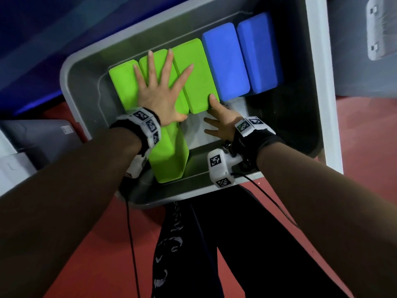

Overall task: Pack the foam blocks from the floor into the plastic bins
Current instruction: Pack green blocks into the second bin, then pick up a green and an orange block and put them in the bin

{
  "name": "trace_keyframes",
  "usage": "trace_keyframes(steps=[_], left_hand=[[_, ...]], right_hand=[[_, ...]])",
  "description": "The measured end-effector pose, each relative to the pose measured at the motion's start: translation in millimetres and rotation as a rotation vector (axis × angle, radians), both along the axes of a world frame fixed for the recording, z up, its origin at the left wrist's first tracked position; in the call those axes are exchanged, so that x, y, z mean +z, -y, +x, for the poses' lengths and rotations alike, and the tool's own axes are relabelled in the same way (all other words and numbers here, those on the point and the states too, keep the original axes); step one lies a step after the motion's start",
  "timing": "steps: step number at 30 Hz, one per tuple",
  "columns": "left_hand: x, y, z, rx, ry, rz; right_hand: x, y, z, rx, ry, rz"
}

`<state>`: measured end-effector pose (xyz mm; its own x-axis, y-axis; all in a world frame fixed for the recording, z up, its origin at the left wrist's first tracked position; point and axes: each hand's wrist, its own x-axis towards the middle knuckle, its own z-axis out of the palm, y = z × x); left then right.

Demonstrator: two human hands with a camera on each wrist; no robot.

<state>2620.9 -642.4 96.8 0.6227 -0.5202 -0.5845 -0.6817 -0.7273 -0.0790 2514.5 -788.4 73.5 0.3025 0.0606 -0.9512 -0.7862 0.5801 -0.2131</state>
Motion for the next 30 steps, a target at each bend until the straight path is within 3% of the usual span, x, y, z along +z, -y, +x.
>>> trace_keyframes(steps=[5,9,18,23,30], left_hand=[[29,22,-14,0.135,-0.136,-0.032],[69,29,-31,0.139,-0.193,-0.083],[163,68,-85,-0.226,-0.388,-0.033],[194,88,-137,-0.446,-0.411,-0.033],[213,90,-275,-0.839,-0.427,0.021]], right_hand=[[26,11,-8,0.109,-0.098,-0.137],[61,17,-36,0.054,-0.126,-0.176],[163,14,-135,-0.164,-0.131,-0.401],[194,-6,-207,-0.303,-0.135,-0.499],[214,-60,-365,-0.564,-0.238,-0.549]])
